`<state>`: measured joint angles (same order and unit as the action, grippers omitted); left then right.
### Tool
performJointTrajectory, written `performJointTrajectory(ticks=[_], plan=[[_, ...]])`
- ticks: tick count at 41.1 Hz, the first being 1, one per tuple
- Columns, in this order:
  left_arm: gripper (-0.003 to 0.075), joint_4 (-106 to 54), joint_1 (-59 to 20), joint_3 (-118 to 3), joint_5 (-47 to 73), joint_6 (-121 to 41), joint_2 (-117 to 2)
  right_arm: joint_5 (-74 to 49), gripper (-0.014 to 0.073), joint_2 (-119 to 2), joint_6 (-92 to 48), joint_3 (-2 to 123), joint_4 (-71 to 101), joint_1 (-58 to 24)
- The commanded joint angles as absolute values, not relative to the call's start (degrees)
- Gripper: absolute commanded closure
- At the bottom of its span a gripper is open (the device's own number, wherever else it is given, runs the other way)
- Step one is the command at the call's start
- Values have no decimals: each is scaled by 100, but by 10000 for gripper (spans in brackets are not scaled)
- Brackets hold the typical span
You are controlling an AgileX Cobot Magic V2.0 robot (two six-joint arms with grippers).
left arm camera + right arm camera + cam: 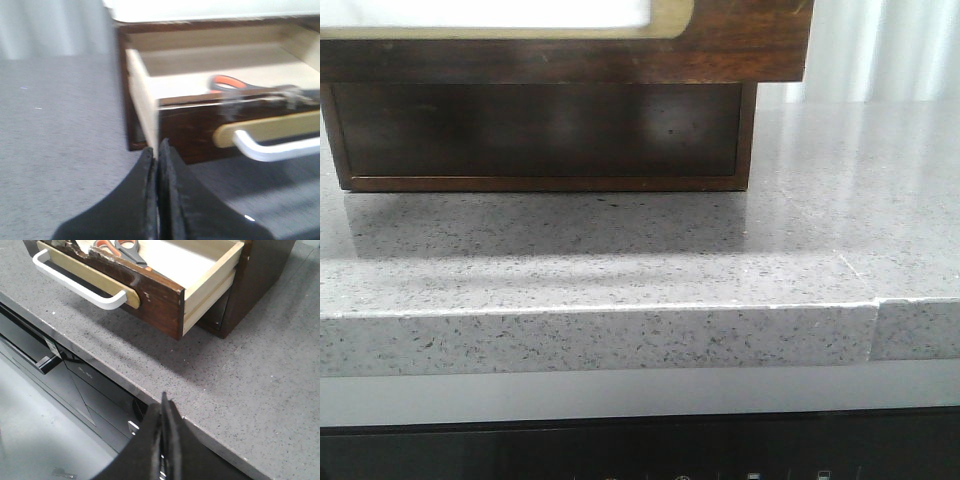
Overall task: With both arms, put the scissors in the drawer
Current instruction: 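Push the drawer closed away from the robot with the left gripper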
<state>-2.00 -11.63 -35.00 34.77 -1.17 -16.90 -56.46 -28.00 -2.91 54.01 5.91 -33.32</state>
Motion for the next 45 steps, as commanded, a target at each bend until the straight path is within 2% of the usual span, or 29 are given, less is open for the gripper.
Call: performJointTrajectory(ticks=[1, 9, 18, 22, 45], plan=[[741, -200, -713, -2937, 2317, -84, -1284, -5283, 711, -2835, -312, 5536, 586, -3306], [741, -210, -101, -1303, 1051, -84, -350, -5283, 711, -2835, -312, 5536, 586, -3306], [741, -344, 37, -99, 97, -84, 128, -5283, 711, -2835, -312, 5536, 586, -3306], [741, -355, 37, 168, -274, -84, 127, -5303, 711, -2835, -312, 5536, 586, -3306], [741, -355, 37, 162, -219, -84, 127, -5342, 711, -2835, -312, 5536, 586, -3306]])
